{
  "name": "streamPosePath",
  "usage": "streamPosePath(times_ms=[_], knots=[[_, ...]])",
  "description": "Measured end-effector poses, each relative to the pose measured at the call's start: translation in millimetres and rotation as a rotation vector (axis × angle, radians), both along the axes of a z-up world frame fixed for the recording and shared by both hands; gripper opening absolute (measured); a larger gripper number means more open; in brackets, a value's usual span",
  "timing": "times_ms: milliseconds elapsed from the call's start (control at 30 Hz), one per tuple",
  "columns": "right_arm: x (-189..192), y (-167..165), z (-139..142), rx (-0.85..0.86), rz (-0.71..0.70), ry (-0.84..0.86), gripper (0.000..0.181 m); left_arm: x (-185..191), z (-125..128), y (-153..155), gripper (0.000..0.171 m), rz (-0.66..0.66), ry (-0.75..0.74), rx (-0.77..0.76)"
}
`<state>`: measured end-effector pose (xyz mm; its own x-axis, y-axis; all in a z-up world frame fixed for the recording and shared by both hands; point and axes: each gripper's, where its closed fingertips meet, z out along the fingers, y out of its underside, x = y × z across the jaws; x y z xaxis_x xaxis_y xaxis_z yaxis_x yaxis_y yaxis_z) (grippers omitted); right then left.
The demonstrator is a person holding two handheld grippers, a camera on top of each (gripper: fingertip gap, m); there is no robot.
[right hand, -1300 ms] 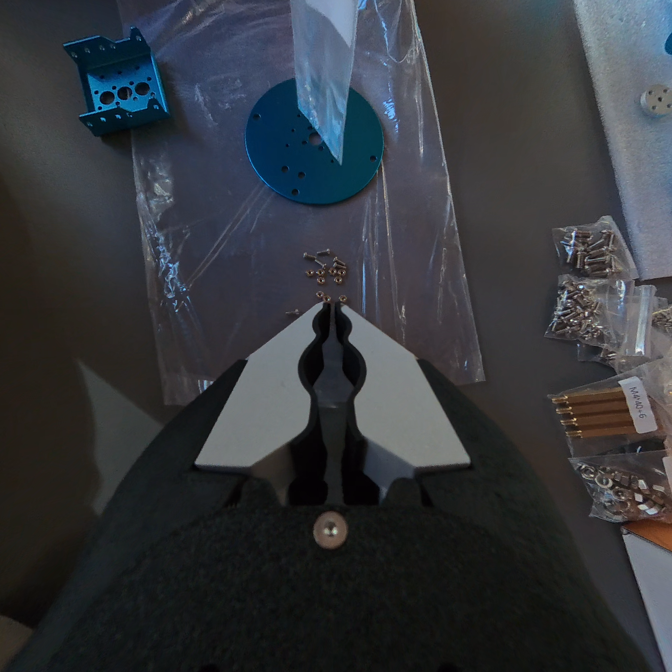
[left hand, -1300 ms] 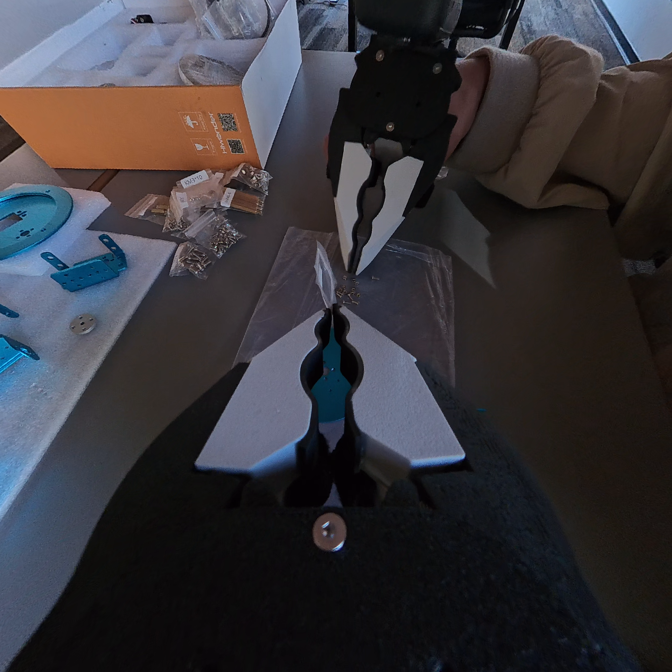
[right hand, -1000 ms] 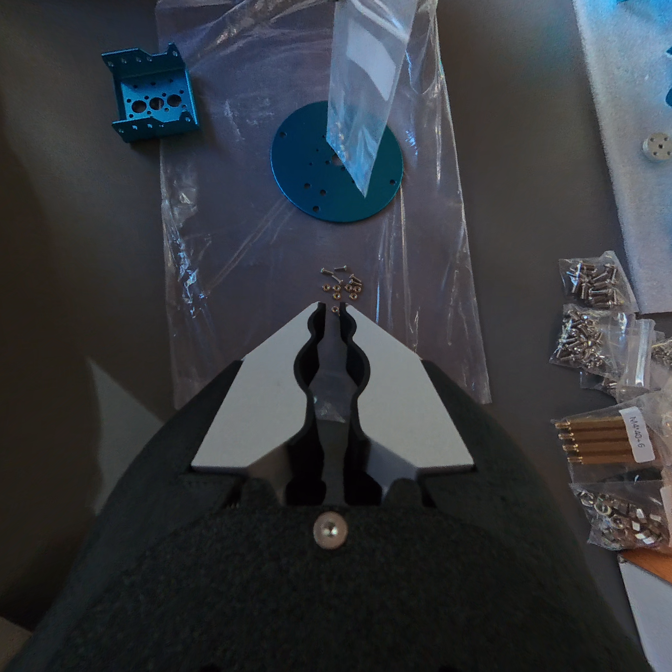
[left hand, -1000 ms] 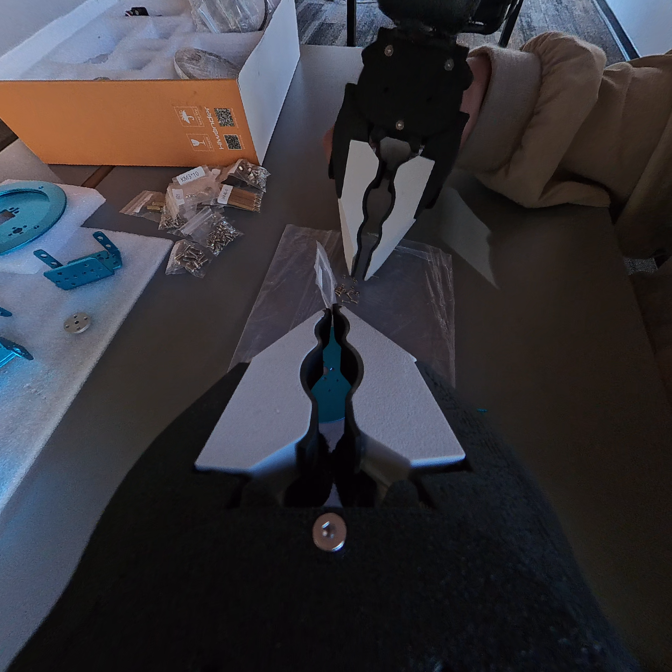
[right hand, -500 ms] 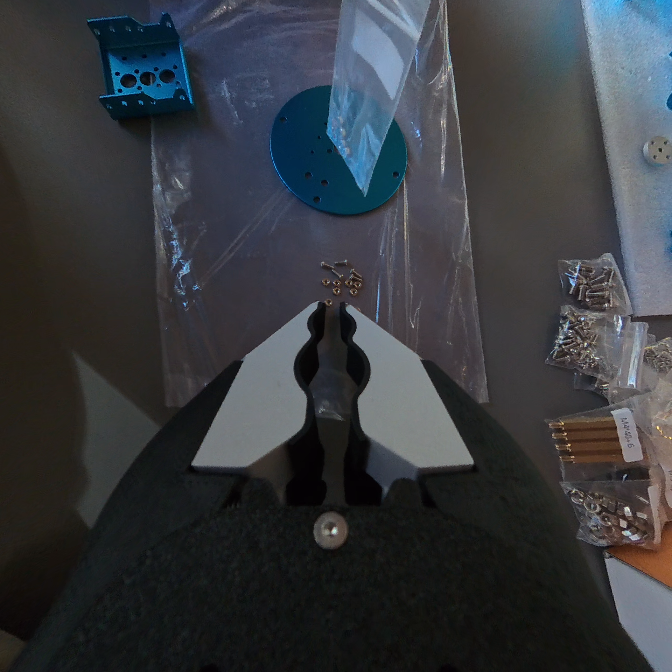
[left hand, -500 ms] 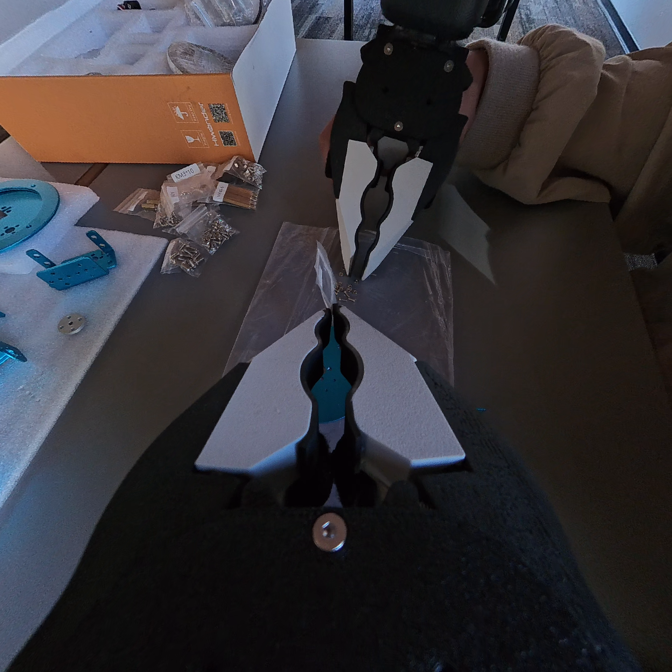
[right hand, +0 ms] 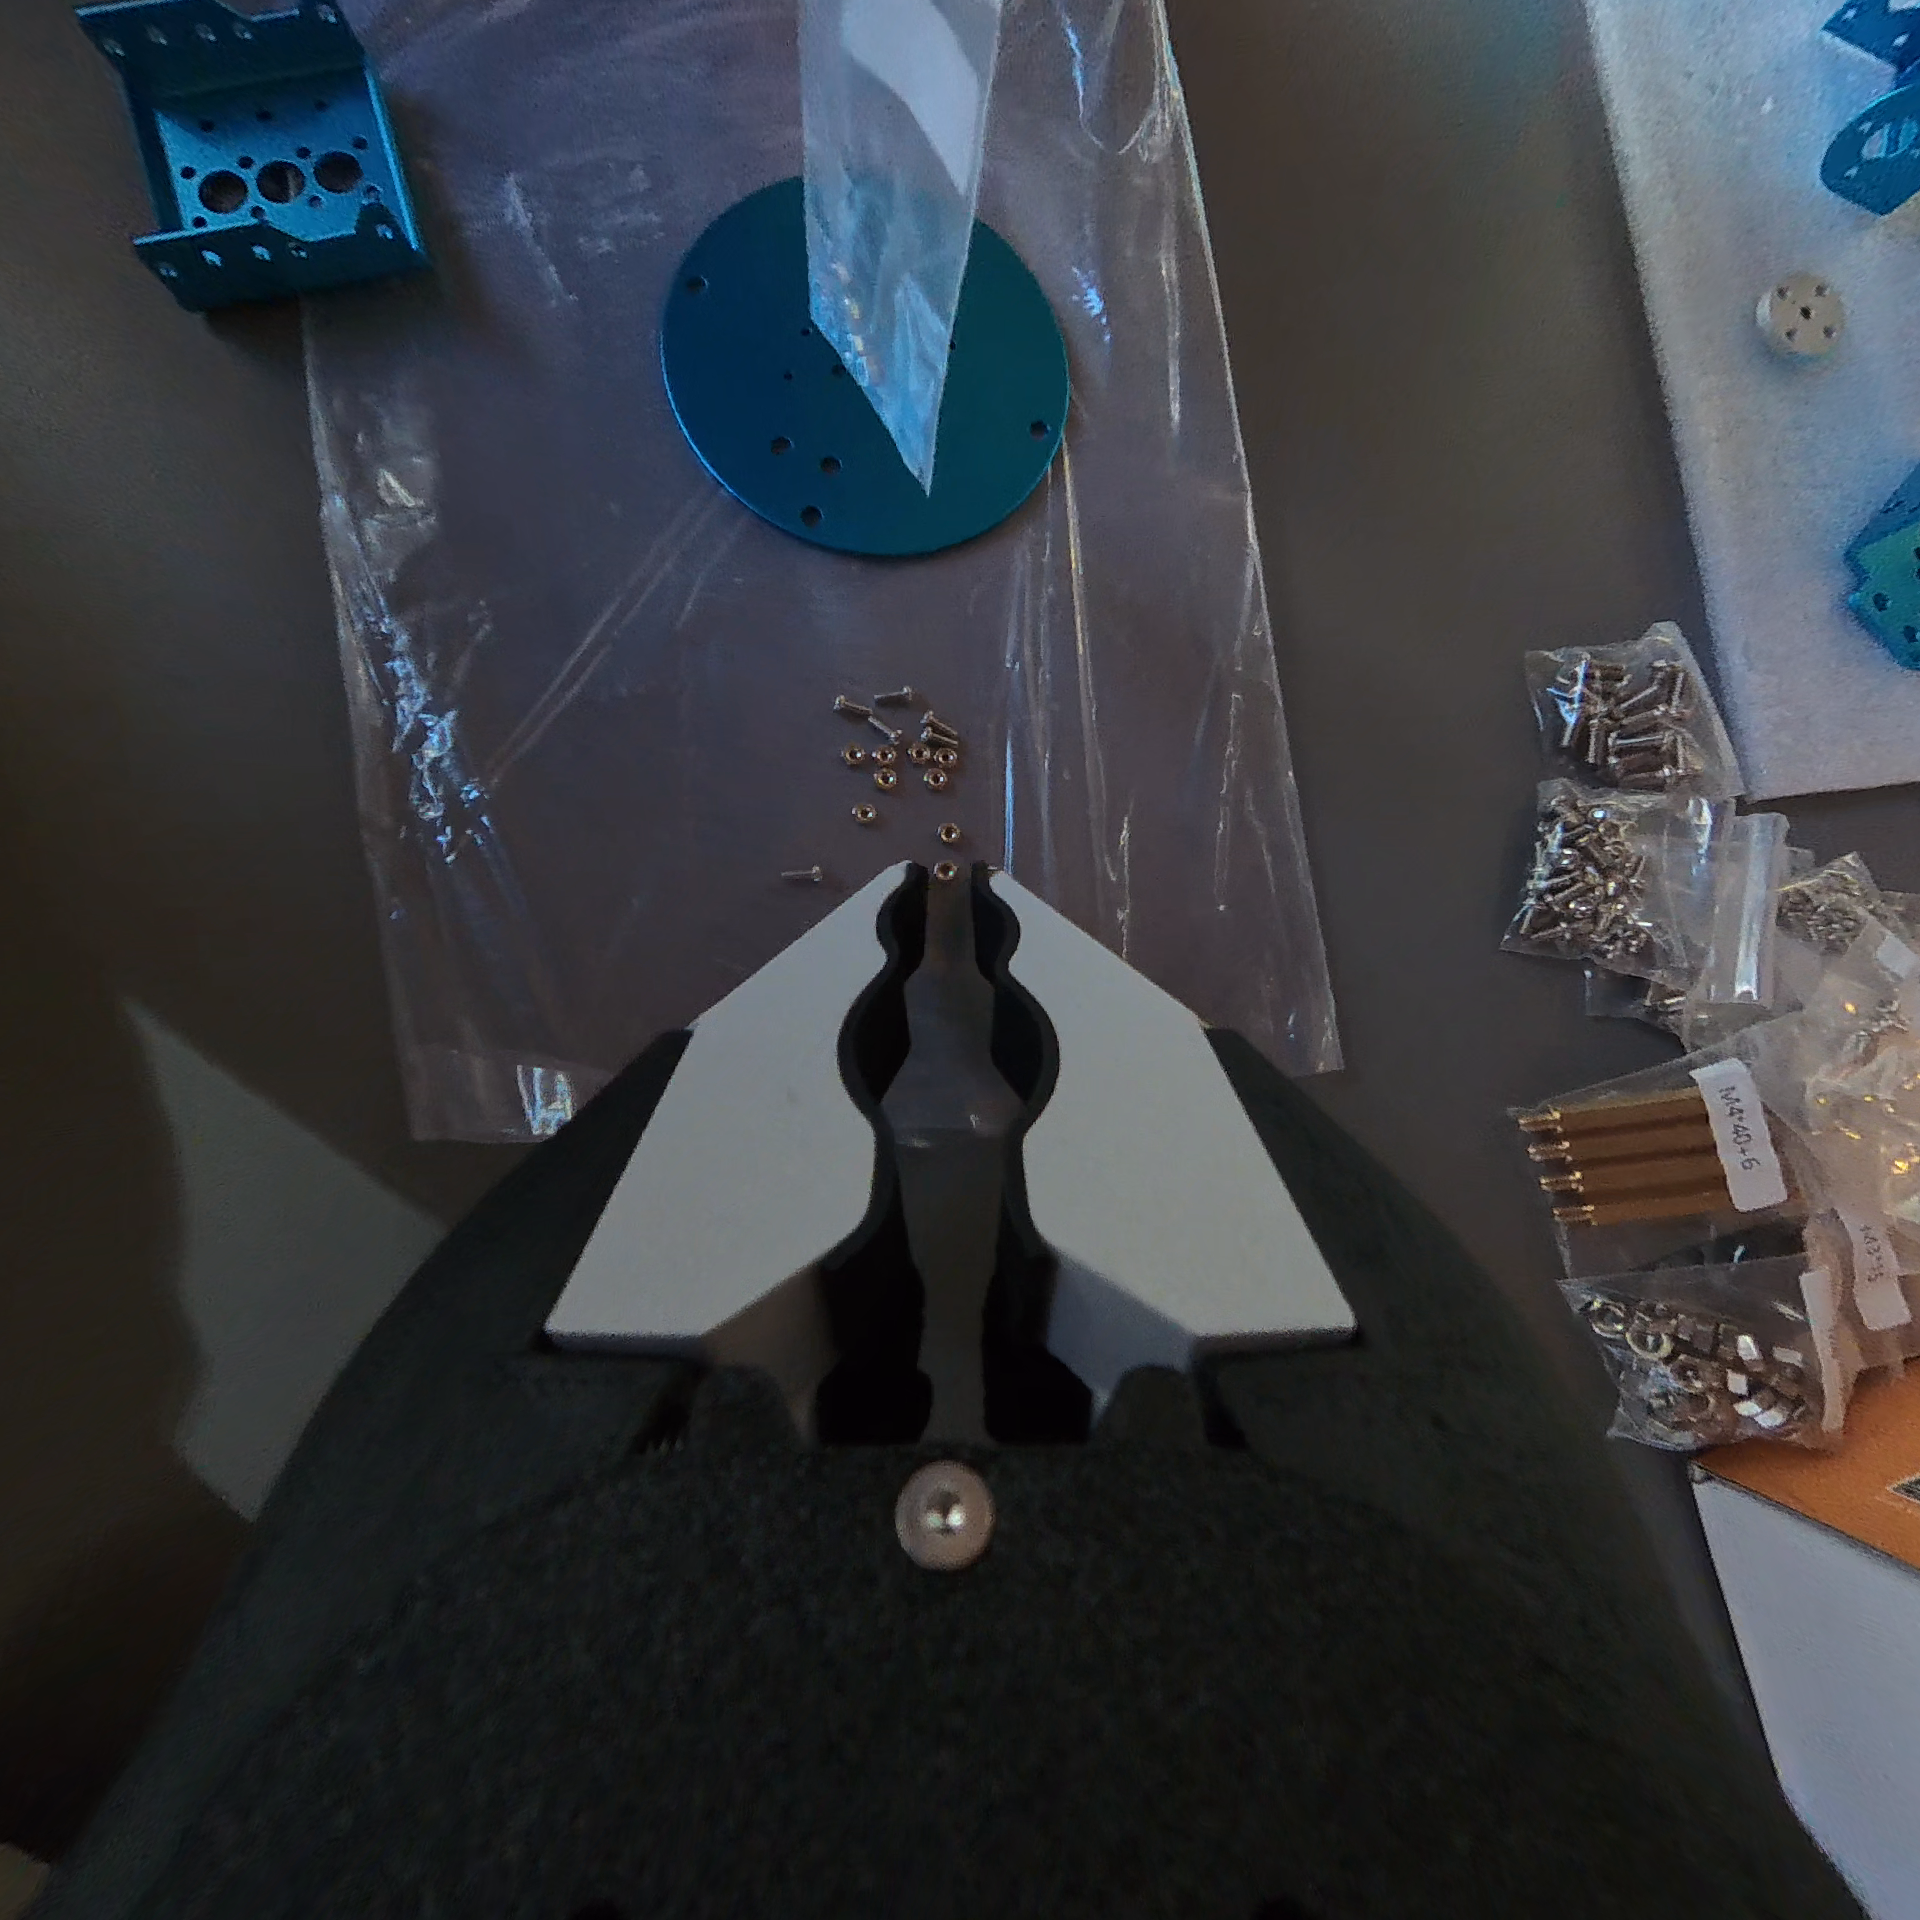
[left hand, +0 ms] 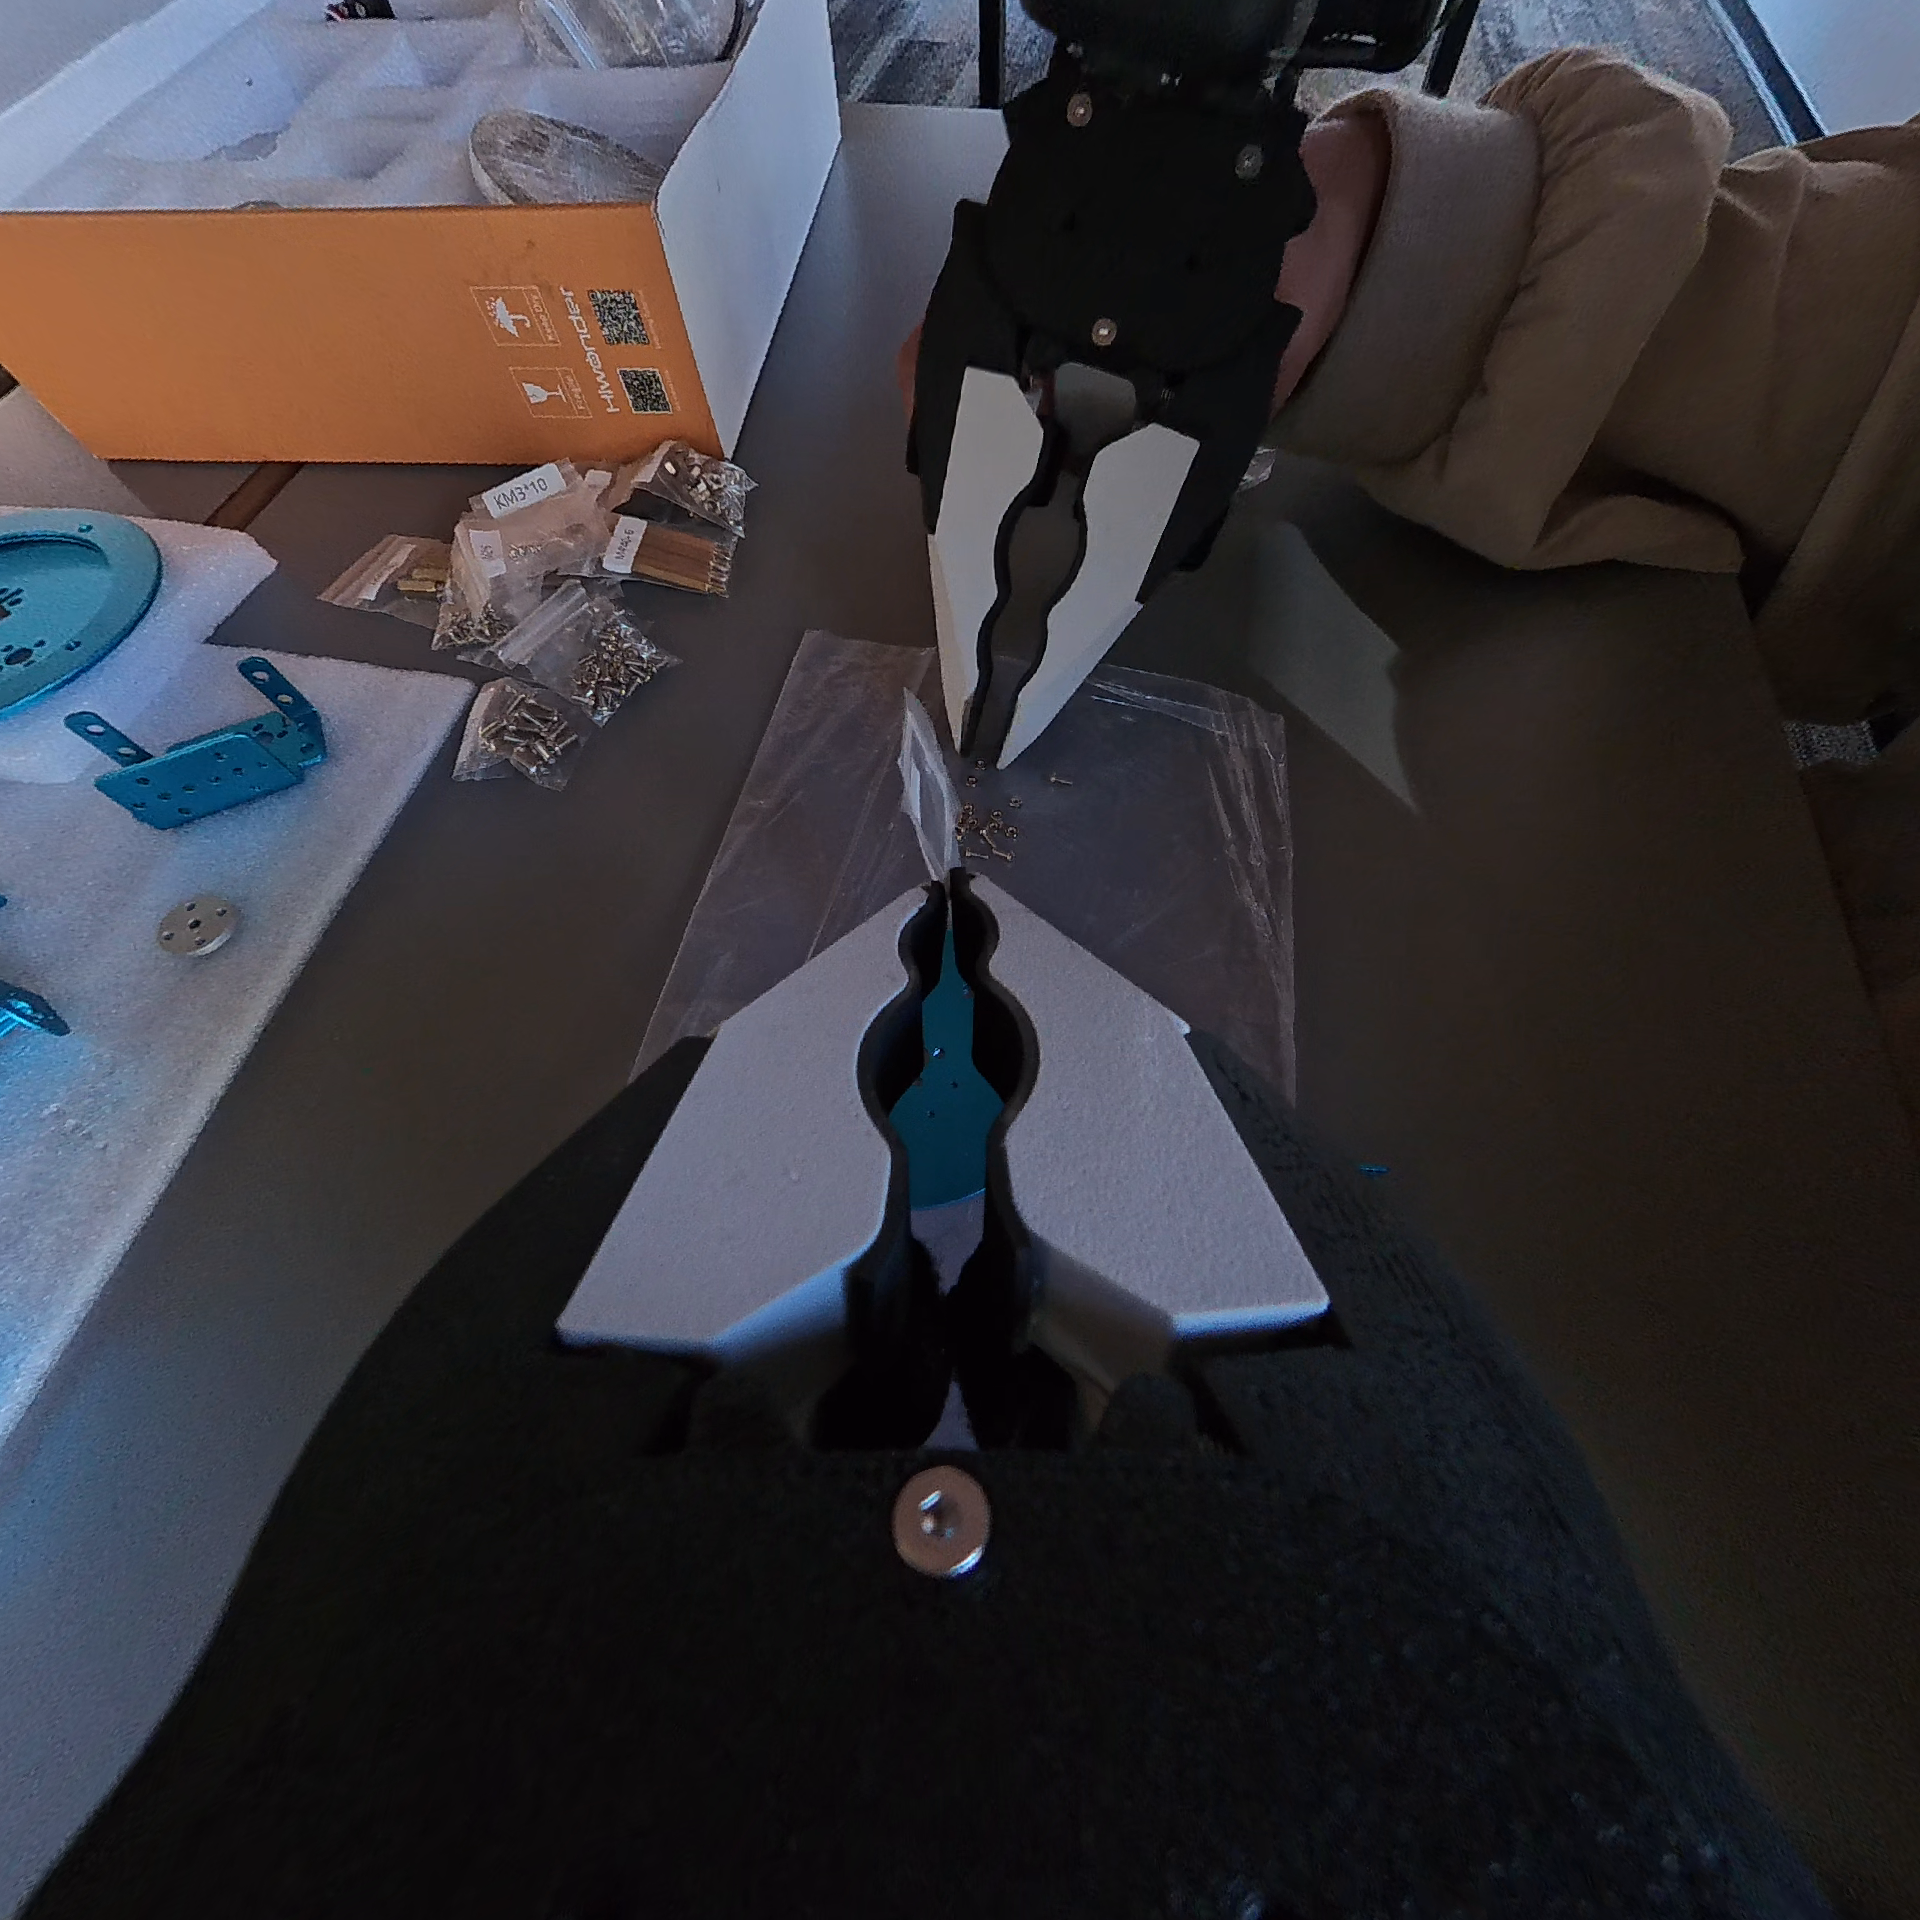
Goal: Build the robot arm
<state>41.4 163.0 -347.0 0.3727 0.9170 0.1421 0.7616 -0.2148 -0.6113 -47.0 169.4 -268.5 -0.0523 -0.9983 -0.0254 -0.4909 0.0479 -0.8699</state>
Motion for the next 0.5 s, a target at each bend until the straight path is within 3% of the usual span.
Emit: streamPosePath(times_ms=[367, 500], knots=[[0, 2, 0, -0.037, -0.021, 0.038, 0.002, 1, 0, -2, 0.0, -0.006, 0.0, 0.002], [-4, 4, 20, -0.003, -0.02, 0.129, 0.0, 3, 0, -4, 0.0, -0.013, 0.001, 0.008]])
